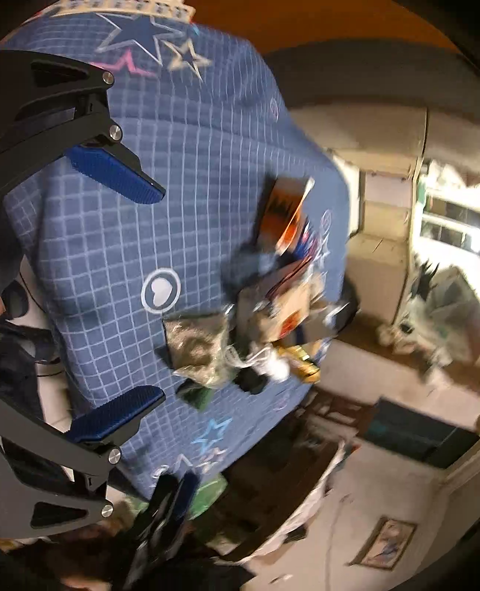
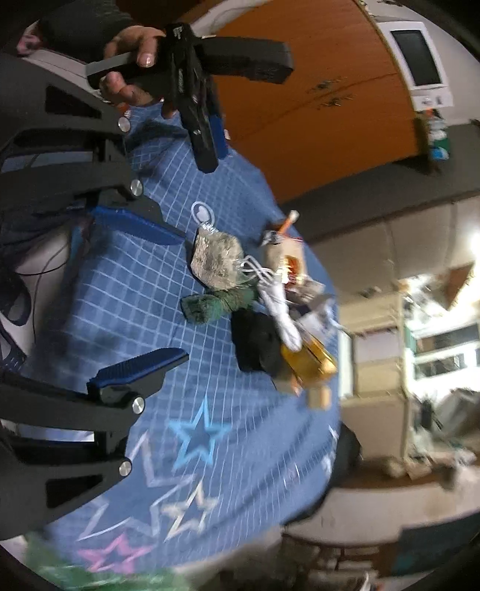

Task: Collect trash
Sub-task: 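Grasp the green scrubber roll with the right tool while the left tool grasps the clear grain bag, then carry the scrubber roll and grain bag with both tools over the green bin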

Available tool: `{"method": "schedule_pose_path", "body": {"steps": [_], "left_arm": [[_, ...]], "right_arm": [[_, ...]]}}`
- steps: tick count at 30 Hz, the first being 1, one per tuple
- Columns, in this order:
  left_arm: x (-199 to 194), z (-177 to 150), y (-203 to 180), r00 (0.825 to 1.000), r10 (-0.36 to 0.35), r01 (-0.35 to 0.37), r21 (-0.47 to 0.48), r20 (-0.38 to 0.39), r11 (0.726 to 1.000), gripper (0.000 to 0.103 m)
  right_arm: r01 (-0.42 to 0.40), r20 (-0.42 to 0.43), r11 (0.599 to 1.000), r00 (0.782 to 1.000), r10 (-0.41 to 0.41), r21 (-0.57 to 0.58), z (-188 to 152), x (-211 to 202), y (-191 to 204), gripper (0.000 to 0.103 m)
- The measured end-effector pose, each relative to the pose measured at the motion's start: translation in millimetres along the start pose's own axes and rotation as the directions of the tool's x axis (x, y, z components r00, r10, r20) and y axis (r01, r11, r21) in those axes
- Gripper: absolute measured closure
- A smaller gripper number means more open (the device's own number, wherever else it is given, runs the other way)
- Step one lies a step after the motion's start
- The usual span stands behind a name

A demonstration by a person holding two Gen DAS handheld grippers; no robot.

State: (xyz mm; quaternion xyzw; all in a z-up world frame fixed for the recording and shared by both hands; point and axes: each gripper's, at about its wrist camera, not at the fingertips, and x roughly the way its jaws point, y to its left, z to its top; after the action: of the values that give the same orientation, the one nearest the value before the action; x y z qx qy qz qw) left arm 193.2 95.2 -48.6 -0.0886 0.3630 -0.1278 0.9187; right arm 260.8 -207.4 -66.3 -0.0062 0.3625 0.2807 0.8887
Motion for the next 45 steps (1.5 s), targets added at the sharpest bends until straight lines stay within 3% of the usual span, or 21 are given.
{"method": "schedule_pose_path", "body": {"steps": [5, 9, 10, 12, 13, 16, 20, 23, 25, 30, 37, 45], "left_arm": [[21.4, 1.4, 8.2, 0.999, -0.034, 0.033, -0.045, -0.021, 0.998, 0.005], [37.3, 2.1, -1.7, 0.997, -0.058, 0.058, -0.002, -0.051, 0.998, 0.005], [39.4, 3.2, -5.9, 0.996, -0.070, 0.071, 0.013, -0.053, 0.997, 0.005], [42.6, 4.2, -14.9, 0.995, -0.087, 0.089, 0.041, -0.052, 0.995, 0.005], [44.8, 6.1, -20.0, 0.995, -0.092, 0.095, 0.056, -0.050, 0.994, 0.005], [53.0, 12.4, -32.2, 0.993, -0.103, 0.107, 0.088, -0.050, 0.990, 0.005], [75.1, 19.6, -41.8, 0.992, -0.114, 0.117, 0.057, -0.060, 0.991, 0.006], [89.9, 21.5, -48.2, 0.990, -0.116, 0.119, 0.030, -0.080, 0.992, 0.017], [96.3, 22.5, -57.2, 0.994, -0.089, 0.092, 0.036, -0.065, 0.995, 0.019], [99.3, 23.9, -61.7, 0.996, -0.067, 0.069, 0.022, -0.052, 0.997, 0.046], [82.5, 9.6, -68.9, 1.000, -0.020, 0.021, 0.029, -0.023, 0.999, 0.050], [29.6, -9.5, -75.8, 0.998, 0.031, -0.034, 0.057, 0.046, 0.998, 0.050]], "right_arm": [[-0.012, -0.099, 0.999, 0.995, 0.008, -0.046, 18.8, 50.9, -10.7, 0.047], [-0.018, -0.138, 0.996, 0.990, 0.006, -0.085, 30.1, 83.2, -12.3, 0.047], [-0.018, -0.142, 0.996, 0.990, 0.005, -0.091, 32.2, 88.9, -12.4, 0.050], [-0.014, -0.145, 0.995, 0.989, 0.000, -0.094, 34.0, 93.2, -14.4, 0.067], [-0.015, -0.146, 0.996, 0.989, 0.002, -0.090, 34.2, 92.6, -16.1, 0.082], [-0.017, -0.127, 0.998, 0.992, 0.010, -0.058, 28.4, 77.9, -22.6, 0.084], [0.005, -0.086, 1.000, 0.996, -0.005, 0.004, 10.5, 52.5, -30.0, 0.084], [0.018, -0.061, 0.998, 0.998, -0.015, 0.058, -2.4, 37.6, -38.0, 0.084], [0.029, -0.042, 0.994, 0.999, -0.025, 0.102, -9.3, 28.2, -42.0, 0.084], [0.060, -0.005, 0.991, 0.998, -0.059, 0.119, -15.4, 14.1, -35.6, 0.084], [0.088, 0.030, 0.987, 0.995, -0.092, 0.133, -20.0, 1.5, -30.5, 0.084], [0.164, 0.101, 0.977, 0.979, -0.179, 0.136, -18.4, -27.9, -27.4, 0.084]]}}
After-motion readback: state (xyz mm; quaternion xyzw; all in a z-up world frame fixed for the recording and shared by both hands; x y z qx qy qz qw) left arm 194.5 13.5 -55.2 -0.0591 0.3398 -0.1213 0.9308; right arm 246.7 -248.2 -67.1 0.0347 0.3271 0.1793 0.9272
